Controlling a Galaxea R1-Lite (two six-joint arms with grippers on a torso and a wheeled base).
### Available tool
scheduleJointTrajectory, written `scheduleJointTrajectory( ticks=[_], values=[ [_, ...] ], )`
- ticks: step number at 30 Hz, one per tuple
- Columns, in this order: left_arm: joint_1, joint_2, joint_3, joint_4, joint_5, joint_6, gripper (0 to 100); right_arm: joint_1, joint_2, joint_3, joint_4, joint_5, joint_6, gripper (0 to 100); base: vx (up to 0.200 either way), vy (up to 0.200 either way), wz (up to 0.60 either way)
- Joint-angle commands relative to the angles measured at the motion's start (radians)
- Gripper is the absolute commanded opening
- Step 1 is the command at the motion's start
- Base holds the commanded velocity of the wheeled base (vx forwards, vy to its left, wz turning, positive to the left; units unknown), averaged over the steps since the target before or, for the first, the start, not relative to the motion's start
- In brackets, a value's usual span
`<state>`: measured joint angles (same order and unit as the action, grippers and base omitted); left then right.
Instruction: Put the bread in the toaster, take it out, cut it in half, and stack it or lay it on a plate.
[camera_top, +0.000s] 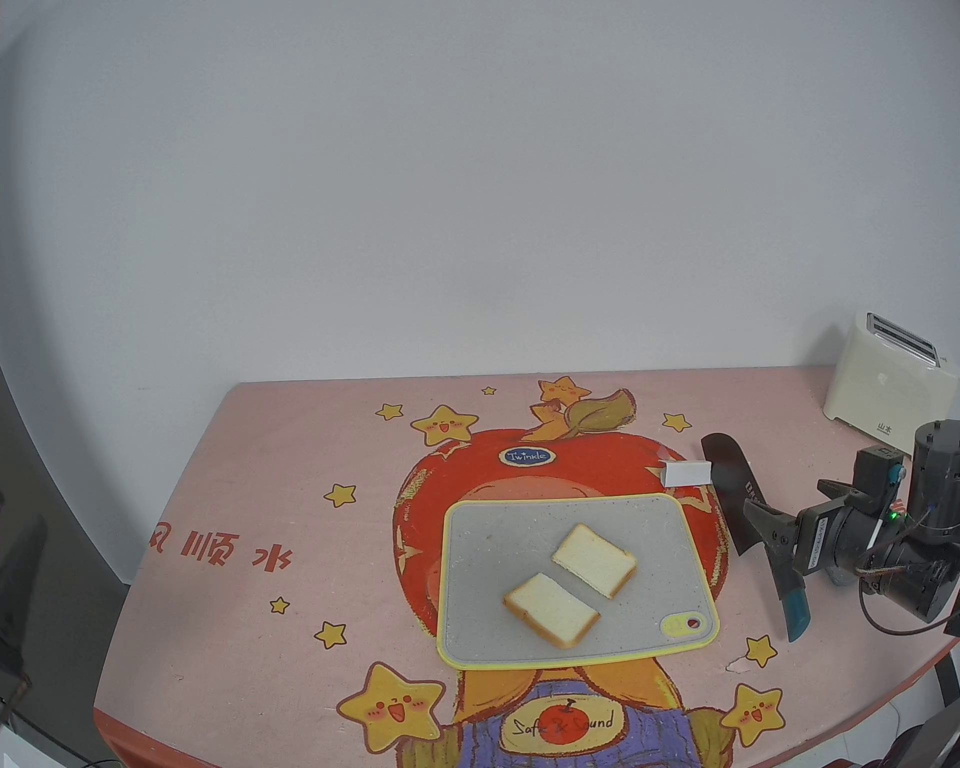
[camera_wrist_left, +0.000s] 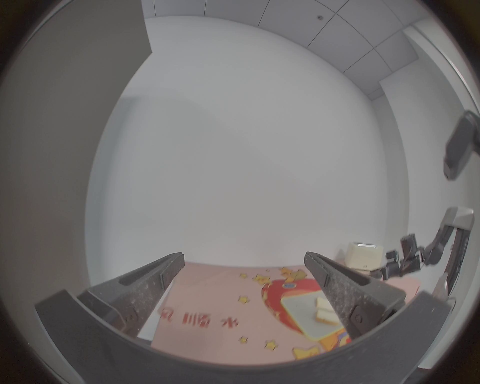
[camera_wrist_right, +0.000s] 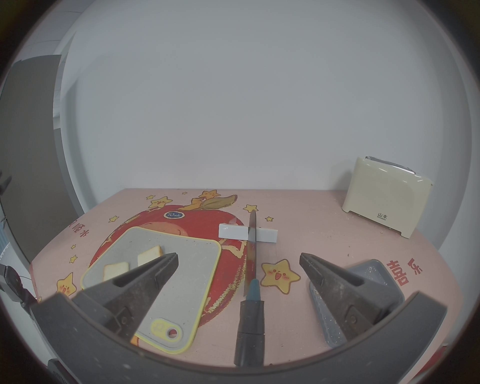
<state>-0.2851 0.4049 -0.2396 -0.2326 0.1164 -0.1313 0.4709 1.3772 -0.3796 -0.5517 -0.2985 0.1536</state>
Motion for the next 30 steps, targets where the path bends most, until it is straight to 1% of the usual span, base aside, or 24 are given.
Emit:
scheduleJointTrajectory(
  ticks=[1,2,4,5,6,7,8,9,10,11,12,13,15,20,23,25,26,27,30],
  values=[
    [0.076,-0.302,0.235,0.188,0.011,-0.018,100,0.02,-0.015,-0.001,-0.001,-0.001,-0.009,100,0.0,0.0,0.0],
    [0.076,-0.302,0.237,0.185,0.006,-0.011,100,0.02,-0.015,-0.002,-0.001,0.001,-0.008,100,0.0,0.0,0.0],
    [0.083,-0.299,0.237,0.183,-0.055,0.042,100,0.018,-0.017,-0.005,-0.001,0.002,-0.008,100,0.0,0.0,0.0],
    [0.083,-0.299,0.237,0.183,-0.058,0.045,100,0.018,-0.017,-0.005,-0.001,0.002,-0.008,100,0.0,0.0,0.0],
    [0.103,-0.29,0.237,0.183,-0.064,0.055,100,0.018,-0.018,-0.005,-0.001,0.002,-0.008,100,0.0,0.0,0.0],
    [0.146,-0.285,0.237,0.183,-0.05,0.053,100,0.018,-0.018,-0.007,-0.001,0.002,-0.008,100,0.0,0.0,0.0],
    [0.21,-0.278,0.24,0.194,-0.035,0.067,100,0.018,-0.017,-0.01,-0.001,0.002,-0.008,100,0.0,0.0,0.0],
    [0.241,-0.275,0.24,0.199,-0.034,0.07,100,0.018,-0.017,-0.012,-0.001,0.002,-0.008,100,0.0,0.0,0.0],
    [0.32,-0.285,0.238,0.21,-0.04,0.088,100,0.018,-0.017,-0.013,-0.001,0.001,-0.008,100,0.0,0.0,0.0],
    [0.359,-0.304,0.24,0.222,-0.067,0.108,100,0.02,-0.018,-0.015,-0.001,-0.001,-0.008,100,0.0,0.0,0.0],
    [0.363,-0.313,0.24,0.225,-0.08,0.113,100,0.022,-0.018,-0.016,-0.001,-0.001,-0.008,100,0.0,0.0,0.0],
    [0.366,-0.325,0.24,0.226,-0.098,0.108,100,0.023,-0.021,-0.021,-0.001,-0.001,-0.008,100,0.0,0.0,0.0],
    [0.371,-0.316,0.24,0.226,-0.081,0.102,100,0.022,-0.023,-0.021,-0.002,0.001,-0.008,100,0.0,0.0,0.0],
    [0.365,-0.316,0.24,0.226,-0.08,0.102,100,0.022,-0.023,-0.025,-0.001,0.002,-0.008,100,0.0,0.0,0.0],
    [0.363,-0.314,0.24,0.228,-0.086,0.116,100,0.034,-0.024,-0.021,-0.001,0.001,-0.011,100,0.0,0.0,0.0],
    [0.36,-0.316,0.24,0.228,-0.093,0.133,100,0.052,-0.023,-0.022,-0.002,0.004,-0.012,100,0.0,0.0,0.0],
    [0.36,-0.316,0.24,0.228,-0.093,0.133,100,0.052,-0.023,-0.022,-0.002,0.004,-0.012,100,0.0,0.0,0.0],
    [0.36,-0.316,0.24,0.229,-0.11,0.148,100,0.065,-0.02,-0.025,-0.002,0.01,-0.012,100,0.0,0.0,0.0],
    [0.356,-0.316,0.24,0.231,-0.138,0.154,100,0.091,-0.029,-0.03,-0.002,0.013,-0.012,100,0.0,0.0,0.0]
  ],
)
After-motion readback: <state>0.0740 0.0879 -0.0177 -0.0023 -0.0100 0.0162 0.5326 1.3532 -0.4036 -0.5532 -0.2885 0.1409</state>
